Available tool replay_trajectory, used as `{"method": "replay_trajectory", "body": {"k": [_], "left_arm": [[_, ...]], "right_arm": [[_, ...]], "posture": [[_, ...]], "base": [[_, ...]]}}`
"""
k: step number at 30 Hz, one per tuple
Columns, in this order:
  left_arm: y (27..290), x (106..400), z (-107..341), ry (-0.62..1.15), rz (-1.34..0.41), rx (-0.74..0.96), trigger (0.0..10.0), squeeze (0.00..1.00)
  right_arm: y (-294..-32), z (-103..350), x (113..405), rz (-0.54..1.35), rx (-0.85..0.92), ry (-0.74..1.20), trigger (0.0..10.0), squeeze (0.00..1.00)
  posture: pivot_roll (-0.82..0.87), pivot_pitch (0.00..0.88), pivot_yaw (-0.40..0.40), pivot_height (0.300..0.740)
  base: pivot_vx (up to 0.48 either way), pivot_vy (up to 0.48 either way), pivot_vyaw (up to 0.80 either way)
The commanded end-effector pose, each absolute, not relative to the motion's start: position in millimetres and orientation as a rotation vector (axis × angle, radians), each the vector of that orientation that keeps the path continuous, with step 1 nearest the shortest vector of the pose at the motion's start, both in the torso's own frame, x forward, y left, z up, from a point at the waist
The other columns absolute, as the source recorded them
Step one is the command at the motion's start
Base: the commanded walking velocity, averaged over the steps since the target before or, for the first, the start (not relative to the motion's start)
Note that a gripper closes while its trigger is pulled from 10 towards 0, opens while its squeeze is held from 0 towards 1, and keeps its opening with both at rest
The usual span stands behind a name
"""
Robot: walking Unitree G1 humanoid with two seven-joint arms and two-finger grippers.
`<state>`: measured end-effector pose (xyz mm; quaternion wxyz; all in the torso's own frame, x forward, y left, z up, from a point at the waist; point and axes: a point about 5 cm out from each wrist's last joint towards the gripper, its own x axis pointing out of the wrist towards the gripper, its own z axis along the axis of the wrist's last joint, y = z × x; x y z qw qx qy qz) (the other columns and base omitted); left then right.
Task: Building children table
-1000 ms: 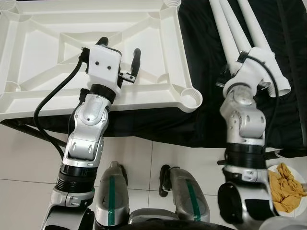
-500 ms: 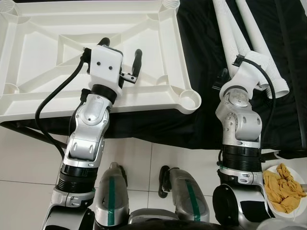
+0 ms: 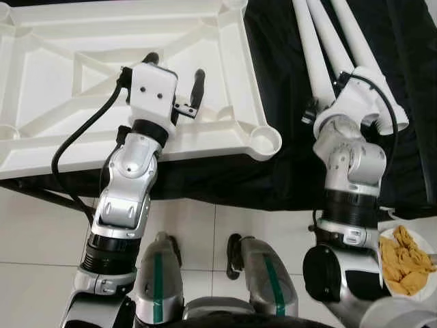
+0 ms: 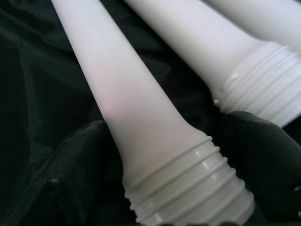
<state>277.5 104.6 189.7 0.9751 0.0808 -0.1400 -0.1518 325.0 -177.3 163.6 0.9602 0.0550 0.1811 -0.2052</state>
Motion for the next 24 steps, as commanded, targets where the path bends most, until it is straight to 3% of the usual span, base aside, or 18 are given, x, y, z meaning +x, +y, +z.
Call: {"method": "replay_trajectory", "body": {"k": [1,3,9,10,11,12,24], "left_arm": [[103.1,278.0,186.3,-0.262,-0.315,0.159,10.0,0.0],[101.5,279.6,187.7,-0.267,-0.319,0.16,10.0,0.0],[102.8,280.5,189.9,-0.273,-0.307,0.163,10.0,0.0],[104.1,280.3,190.6,-0.274,-0.299,0.162,10.0,0.0],[104.1,280.3,190.6,-0.274,-0.299,0.162,10.0,0.0],[105.3,280.1,190.7,-0.275,-0.289,0.162,10.0,0.0],[105.5,286.8,194.7,-0.281,-0.269,0.147,10.0,0.0]], "right_arm": [[-173.0,149.9,324.7,-0.386,0.121,0.44,10.0,0.0],[-170.5,156.8,338.6,-0.332,0.088,0.448,10.0,0.0],[-166.3,152.7,343.2,-0.278,0.094,0.487,10.0,0.0],[-165.1,149.5,342.4,-0.258,0.123,0.505,3.3,0.0],[-165.1,149.5,342.4,-0.258,0.123,0.505,3.3,0.0],[-164.2,147.0,341.4,-0.246,0.139,0.515,0.0,0.0],[-154.9,148.7,341.9,-0.091,0.286,0.472,0.0,0.0]], "posture": [[0.04,0.152,0.01,0.74],[0.04,0.157,0.005,0.74],[0.06,0.159,-0.007,0.74],[0.06,0.16,-0.012,0.74],[0.06,0.16,-0.012,0.74],[0.06,0.16,-0.014,0.74],[0.07,0.134,-0.027,0.74]], "base": [[0.0,0.0,0.0],[0.0,0.0,0.0],[0.0,0.0,0.0],[0.0,0.0,0.0],[0.0,0.0,0.0],[0.0,0.0,0.0],[0.0,0.0,0.0]]}}
